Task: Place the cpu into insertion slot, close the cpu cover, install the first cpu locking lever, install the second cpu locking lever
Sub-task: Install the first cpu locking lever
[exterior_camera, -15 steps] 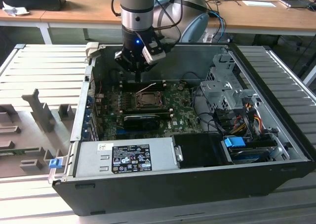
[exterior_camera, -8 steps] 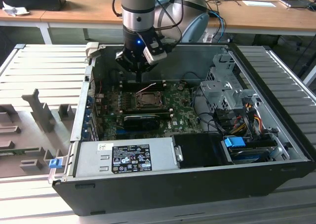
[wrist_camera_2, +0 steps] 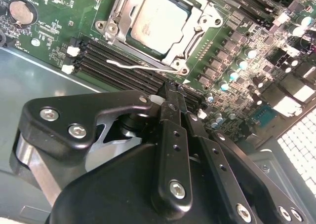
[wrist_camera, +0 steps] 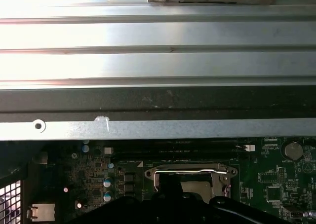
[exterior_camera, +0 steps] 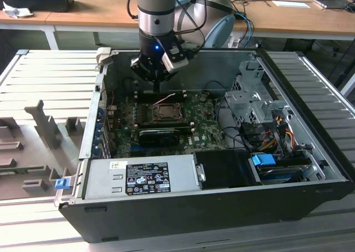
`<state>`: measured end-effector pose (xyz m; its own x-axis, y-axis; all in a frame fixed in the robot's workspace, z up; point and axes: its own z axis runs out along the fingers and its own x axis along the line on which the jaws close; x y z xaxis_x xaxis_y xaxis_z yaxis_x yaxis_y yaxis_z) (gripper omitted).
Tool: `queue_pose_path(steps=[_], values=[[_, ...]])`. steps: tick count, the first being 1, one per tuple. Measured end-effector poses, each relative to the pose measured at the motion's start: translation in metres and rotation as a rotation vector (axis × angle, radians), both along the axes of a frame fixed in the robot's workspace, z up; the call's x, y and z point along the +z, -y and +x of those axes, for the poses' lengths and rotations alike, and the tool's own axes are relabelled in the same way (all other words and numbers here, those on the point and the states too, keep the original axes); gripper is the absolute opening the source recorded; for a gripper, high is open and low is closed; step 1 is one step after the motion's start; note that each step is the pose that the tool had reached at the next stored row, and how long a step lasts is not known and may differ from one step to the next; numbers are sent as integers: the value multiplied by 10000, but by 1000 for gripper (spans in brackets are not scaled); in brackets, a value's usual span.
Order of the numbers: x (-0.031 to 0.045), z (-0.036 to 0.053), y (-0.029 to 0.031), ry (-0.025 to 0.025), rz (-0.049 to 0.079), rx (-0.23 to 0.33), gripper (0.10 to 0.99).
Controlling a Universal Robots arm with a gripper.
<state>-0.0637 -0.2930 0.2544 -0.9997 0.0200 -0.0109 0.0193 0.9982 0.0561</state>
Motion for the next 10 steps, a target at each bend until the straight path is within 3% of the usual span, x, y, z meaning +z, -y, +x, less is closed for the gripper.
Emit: queue_pose_path(steps=[10], values=[[-4, 24, 0, 1, 14, 1, 106]])
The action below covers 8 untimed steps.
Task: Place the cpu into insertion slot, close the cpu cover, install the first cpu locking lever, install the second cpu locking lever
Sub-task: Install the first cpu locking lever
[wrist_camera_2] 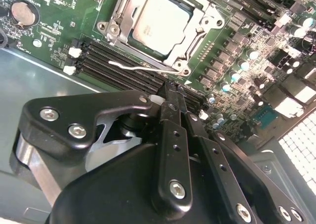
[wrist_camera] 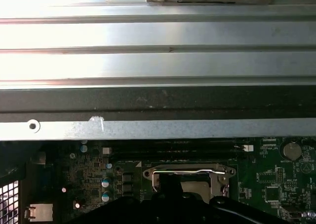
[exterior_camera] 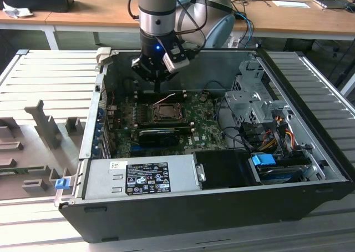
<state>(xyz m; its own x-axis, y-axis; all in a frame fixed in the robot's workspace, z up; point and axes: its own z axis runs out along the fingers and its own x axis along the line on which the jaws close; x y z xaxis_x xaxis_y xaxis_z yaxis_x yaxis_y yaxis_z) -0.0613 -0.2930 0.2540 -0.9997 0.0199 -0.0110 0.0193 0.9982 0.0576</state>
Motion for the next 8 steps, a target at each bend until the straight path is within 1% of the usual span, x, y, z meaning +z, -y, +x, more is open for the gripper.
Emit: queue_pose_path(steps=[1, 4, 5, 8], values=[[-2, 6, 0, 0, 50, 0, 106], [-11, 33, 5, -1, 351, 1, 106], [-22, 38, 9, 3, 375, 0, 106], [-68, 38, 27, 3, 375, 1, 106]])
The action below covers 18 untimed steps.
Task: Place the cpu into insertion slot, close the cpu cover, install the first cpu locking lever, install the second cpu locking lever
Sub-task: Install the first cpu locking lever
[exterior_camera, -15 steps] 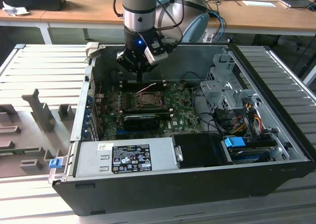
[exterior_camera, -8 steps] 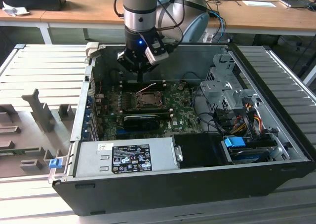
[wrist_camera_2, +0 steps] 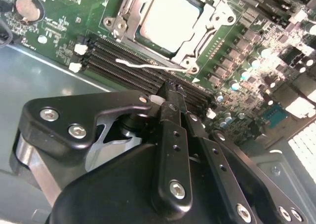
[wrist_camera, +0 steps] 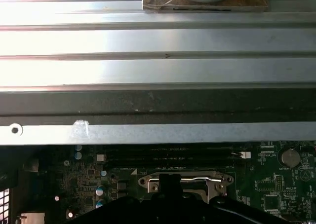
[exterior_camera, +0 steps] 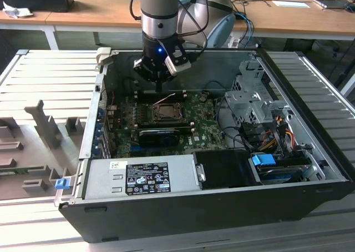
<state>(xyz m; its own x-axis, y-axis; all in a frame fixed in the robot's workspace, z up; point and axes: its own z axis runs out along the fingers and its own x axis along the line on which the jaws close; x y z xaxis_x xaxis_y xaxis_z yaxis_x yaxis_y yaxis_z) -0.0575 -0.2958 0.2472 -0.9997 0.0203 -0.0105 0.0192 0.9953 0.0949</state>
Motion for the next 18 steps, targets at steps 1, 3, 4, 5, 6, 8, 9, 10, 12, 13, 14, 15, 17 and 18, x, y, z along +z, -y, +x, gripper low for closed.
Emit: queue_pose_path(steps=[1, 3, 4, 5, 6, 8, 9, 10, 12, 13, 14, 15, 17, 18], values=[[-10, 0, 1, 3, 0, 12, 106], [-26, 0, 1, 7, -1, 108, 106], [-37, 2, 1, 9, 0, 203, 106], [-41, 2, 1, 10, 0, 232, 106], [-42, 2, 2, 8, -2, 243, 106], [-44, 2, 2, 8, -2, 247, 106], [-46, 3, 2, 9, -1, 248, 106], [-46, 3, 2, 9, -1, 248, 106], [-49, 3, 2, 9, 0, 248, 106], [-50, 3, 2, 9, 0, 248, 106], [-52, 3, 2, 9, 0, 248, 106], [-53, 3, 2, 9, -1, 248, 106], [-56, 3, 2, 9, 1, 251, 106], [-59, 4, 2, 10, 7, 257, 106]])
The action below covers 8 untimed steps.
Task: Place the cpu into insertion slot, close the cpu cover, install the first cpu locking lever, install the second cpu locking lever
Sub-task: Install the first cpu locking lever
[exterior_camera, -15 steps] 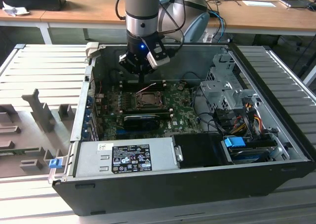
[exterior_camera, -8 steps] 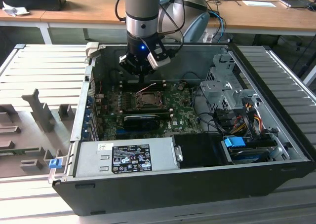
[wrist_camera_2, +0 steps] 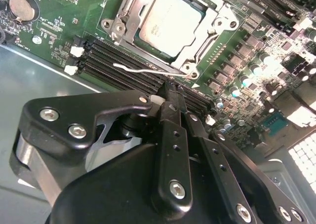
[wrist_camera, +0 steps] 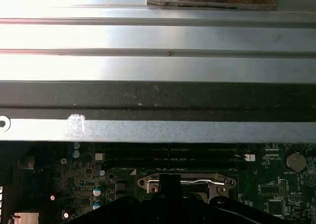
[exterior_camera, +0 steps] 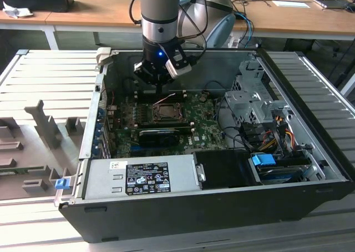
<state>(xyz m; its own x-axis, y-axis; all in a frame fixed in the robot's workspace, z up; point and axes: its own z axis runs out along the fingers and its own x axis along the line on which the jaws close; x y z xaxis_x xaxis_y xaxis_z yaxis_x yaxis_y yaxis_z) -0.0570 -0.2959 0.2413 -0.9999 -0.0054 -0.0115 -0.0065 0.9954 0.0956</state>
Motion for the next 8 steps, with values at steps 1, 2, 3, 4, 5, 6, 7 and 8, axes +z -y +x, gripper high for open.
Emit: queue_pose_path(steps=[1, 2, 3, 4, 5, 6, 7, 8], values=[[-8, 3, 0, 2, 3, 31, 106], [-21, 10, 0, 20, 2, 203, 106], [-30, 18, 0, 31, 1, 319, 106], [-38, 30, 0, 33, 1, 365, 106], [-46, 45, 0, 33, 2, 394, 106], [-54, 84, -2, 32, 1, 410, 106], [-61, 111, -5, 32, 2, 412, 106], [-65, 128, -7, 32, 1, 415, 106]])
